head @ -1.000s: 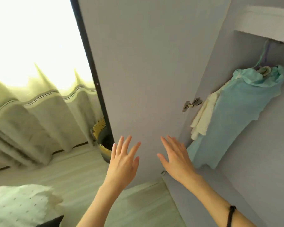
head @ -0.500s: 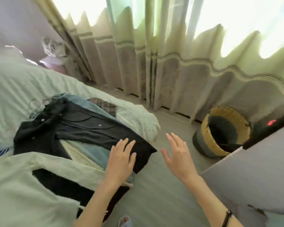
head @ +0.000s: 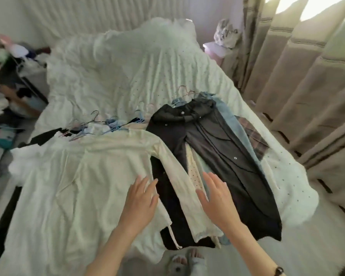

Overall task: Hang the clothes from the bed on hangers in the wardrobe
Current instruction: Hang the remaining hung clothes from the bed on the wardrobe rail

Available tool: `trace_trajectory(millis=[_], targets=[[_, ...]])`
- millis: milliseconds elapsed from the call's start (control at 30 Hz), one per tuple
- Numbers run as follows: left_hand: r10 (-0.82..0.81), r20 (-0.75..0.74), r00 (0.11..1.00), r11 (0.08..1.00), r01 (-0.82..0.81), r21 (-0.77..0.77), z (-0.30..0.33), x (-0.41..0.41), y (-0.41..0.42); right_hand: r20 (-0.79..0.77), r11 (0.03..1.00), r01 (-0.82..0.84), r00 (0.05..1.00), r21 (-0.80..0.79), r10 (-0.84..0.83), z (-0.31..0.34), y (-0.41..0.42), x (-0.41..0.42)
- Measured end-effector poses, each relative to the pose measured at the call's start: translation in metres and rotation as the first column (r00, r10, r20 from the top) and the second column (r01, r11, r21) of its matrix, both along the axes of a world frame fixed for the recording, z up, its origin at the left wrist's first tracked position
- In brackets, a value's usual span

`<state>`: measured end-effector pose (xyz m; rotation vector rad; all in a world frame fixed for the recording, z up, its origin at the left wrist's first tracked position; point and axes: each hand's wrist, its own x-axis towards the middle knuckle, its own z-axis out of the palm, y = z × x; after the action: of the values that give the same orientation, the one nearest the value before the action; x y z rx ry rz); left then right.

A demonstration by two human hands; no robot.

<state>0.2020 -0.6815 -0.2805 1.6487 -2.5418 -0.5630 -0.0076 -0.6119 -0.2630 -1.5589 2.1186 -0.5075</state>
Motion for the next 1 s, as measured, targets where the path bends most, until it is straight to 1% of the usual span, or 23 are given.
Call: trace_trajectory(millis=[100, 200, 267, 433, 500, 567, 700, 767, 900, 967, 1000], targets=[[0.126, 0.056, 0.990, 0.992, -0.126, -0.012, -0.004, 0.029, -0.006, -0.015, 0.985, -0.175, 0.984, 0.002, 0.175, -0.005, -0.034, 0.011], [0.235, 0.052, 0.971, 0.972, -0.235, 0.001, -0.009, 0.048, -0.009, -0.033, 0.950, -0.307, 0.951, 0.048, 0.309, -0.012, -0.063, 0.020], [0.293, 0.049, 0.955, 0.956, -0.294, 0.011, -0.019, 0.059, -0.011, -0.046, 0.926, -0.367, 0.927, 0.088, 0.371, -0.018, -0.081, 0.027], [0.408, 0.051, 0.911, 0.906, -0.411, 0.095, -0.052, 0.084, -0.020, 0.000, 0.871, -0.463, 0.883, 0.165, 0.470, -0.037, -0.126, 0.053], [0.439, 0.038, 0.898, 0.891, -0.441, 0.112, -0.068, 0.094, -0.031, 0.024, 0.856, -0.477, 0.876, 0.199, 0.482, -0.046, -0.148, 0.064], [0.450, 0.060, 0.891, 0.879, -0.453, 0.145, -0.085, 0.104, -0.050, 0.027, 0.843, -0.486, 0.869, 0.231, 0.494, -0.058, -0.176, 0.075], [0.377, 0.202, 0.904, 0.851, -0.424, 0.309, -0.121, 0.130, -0.107, 0.008, 0.847, -0.450, 0.884, 0.283, 0.467, -0.084, -0.250, 0.100], [0.334, 0.261, 0.906, 0.847, -0.409, 0.340, -0.139, 0.145, -0.140, 0.018, 0.852, -0.411, 0.903, 0.324, 0.429, -0.098, -0.291, 0.115], [0.339, 0.260, 0.904, 0.873, -0.405, 0.271, -0.174, 0.169, -0.200, -0.009, 0.860, -0.345, 0.927, 0.377, 0.375, -0.132, -0.370, 0.150], [0.340, 0.214, 0.916, 0.901, -0.382, 0.204, -0.189, 0.180, -0.220, -0.019, 0.878, -0.306, 0.941, 0.367, 0.337, -0.148, -0.402, 0.166], [0.333, 0.191, 0.924, 0.909, -0.368, 0.197, -0.197, 0.184, -0.226, -0.027, 0.886, -0.293, 0.946, 0.360, 0.323, -0.155, -0.416, 0.171]])
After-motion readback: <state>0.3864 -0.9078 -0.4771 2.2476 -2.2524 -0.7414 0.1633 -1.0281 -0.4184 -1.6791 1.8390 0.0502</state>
